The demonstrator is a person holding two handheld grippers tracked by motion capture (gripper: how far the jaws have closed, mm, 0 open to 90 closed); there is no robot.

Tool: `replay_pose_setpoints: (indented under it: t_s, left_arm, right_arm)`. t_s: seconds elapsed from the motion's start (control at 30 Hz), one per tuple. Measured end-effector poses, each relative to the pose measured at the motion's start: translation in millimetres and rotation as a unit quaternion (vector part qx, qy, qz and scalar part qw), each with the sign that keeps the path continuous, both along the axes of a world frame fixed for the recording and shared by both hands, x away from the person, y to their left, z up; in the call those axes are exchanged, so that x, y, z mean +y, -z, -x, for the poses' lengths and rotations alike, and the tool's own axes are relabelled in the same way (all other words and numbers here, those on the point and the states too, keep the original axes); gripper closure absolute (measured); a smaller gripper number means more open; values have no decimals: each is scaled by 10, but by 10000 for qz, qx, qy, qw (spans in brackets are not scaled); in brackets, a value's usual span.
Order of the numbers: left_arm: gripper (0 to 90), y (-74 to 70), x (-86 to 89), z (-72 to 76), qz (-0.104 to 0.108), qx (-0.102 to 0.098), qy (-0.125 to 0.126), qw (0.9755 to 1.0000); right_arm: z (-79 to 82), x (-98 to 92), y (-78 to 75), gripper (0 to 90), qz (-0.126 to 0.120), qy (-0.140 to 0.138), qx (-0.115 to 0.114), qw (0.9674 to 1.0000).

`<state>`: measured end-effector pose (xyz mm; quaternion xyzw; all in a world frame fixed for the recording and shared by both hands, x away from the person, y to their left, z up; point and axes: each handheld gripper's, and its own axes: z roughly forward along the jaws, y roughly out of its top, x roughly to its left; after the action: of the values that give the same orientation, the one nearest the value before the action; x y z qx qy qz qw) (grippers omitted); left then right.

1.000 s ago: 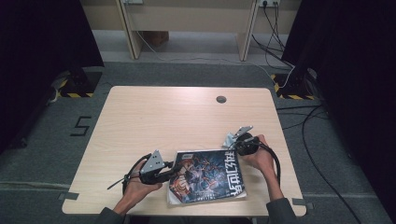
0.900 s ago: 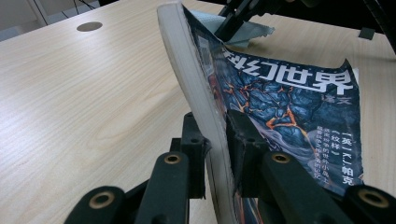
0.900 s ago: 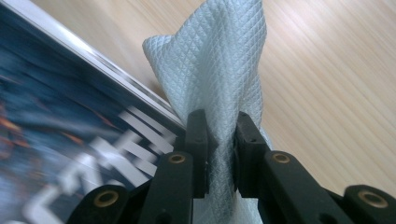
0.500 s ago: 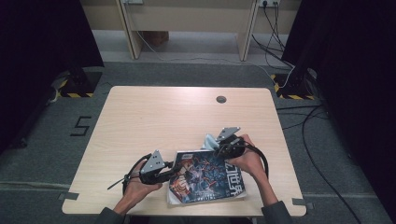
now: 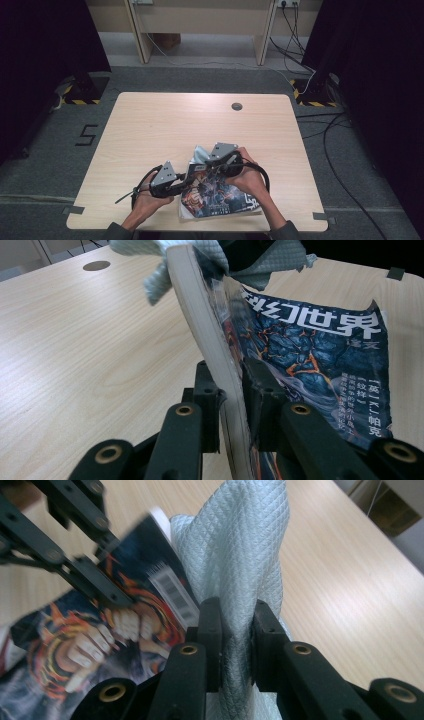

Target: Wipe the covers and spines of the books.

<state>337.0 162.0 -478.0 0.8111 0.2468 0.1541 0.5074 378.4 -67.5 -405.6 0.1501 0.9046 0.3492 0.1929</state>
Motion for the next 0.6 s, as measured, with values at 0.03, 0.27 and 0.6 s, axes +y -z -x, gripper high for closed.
replay_pose_setpoints:
  t_s: [0.03,0.27,0.6]
  left_arm:
    - [774,0,-4,2,8,-4,15,10000]
    - [773,4,-6,2,3,9,11,10000]
    - [765,6,-14,-3,-32,-11,26,10000]
  right_arm:
    - [28,24,-14,789,-9,-33,-12,10000]
    - [148,144,-65,789,-60,-211,-96,9997]
    - [-132,-169,74,790,144,262,250,9992]
